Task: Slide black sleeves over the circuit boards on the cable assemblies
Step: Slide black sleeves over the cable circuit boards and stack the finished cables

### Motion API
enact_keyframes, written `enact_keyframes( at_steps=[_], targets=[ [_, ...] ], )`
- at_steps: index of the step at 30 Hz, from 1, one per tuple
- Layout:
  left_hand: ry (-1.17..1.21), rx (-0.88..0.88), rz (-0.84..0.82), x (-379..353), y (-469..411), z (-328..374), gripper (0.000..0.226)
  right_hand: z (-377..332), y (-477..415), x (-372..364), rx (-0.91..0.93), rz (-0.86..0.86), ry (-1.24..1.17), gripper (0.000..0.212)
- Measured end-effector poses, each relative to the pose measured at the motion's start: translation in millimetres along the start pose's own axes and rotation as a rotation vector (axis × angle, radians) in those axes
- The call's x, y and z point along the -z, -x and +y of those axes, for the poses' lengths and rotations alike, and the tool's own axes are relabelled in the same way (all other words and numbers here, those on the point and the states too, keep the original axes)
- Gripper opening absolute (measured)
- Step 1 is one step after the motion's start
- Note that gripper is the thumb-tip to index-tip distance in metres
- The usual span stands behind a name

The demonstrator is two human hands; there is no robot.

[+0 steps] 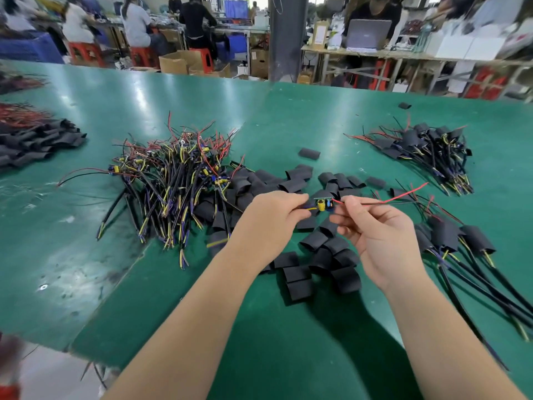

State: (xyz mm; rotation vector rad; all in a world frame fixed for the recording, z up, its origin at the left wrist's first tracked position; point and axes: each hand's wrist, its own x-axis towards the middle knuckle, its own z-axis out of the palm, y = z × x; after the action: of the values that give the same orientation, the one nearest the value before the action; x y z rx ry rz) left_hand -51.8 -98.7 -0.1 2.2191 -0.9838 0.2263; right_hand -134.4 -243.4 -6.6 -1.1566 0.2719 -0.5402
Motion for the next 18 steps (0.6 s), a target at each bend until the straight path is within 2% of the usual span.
enact_keyframes(
  at_steps=[3, 6, 7, 9, 12, 15, 18],
  targets=[
    [-0.122, -0.104, -0.033, -2, 6, 1, 0.024, 3, -1, -2, -0.009, -0.009, -0.007, 0.012],
    [-0.073, -0.117, 0.033, 0, 11, -7, 0.023, 6, -6, 3, -0.015, -0.023, 0.068, 0.006],
    [-0.045, -0.102, 0.068, 1, 12, -10, 0.022, 7, -8, 7, 0.017, -0.016, 0.194, 0.008],
    [-0.027, -0.058, 0.132, 3, 16, -16, 0.019, 9, -11, 15, 0.125, 0.005, 0.632, 0.016],
    [-0.029, 0.010, 0.201, 4, 19, -23, 0.016, 14, -10, 17, 0.212, -0.100, 1.253, 0.024],
    [-0.007, 0.088, 0.282, 5, 20, -26, 0.015, 23, -11, 8, 0.165, -0.172, 1.448, 0.047],
    [0.008, 0.135, 0.362, 6, 20, -28, 0.018, 25, -16, -10, 0.231, -0.178, 1.506, 0.045]
  ],
)
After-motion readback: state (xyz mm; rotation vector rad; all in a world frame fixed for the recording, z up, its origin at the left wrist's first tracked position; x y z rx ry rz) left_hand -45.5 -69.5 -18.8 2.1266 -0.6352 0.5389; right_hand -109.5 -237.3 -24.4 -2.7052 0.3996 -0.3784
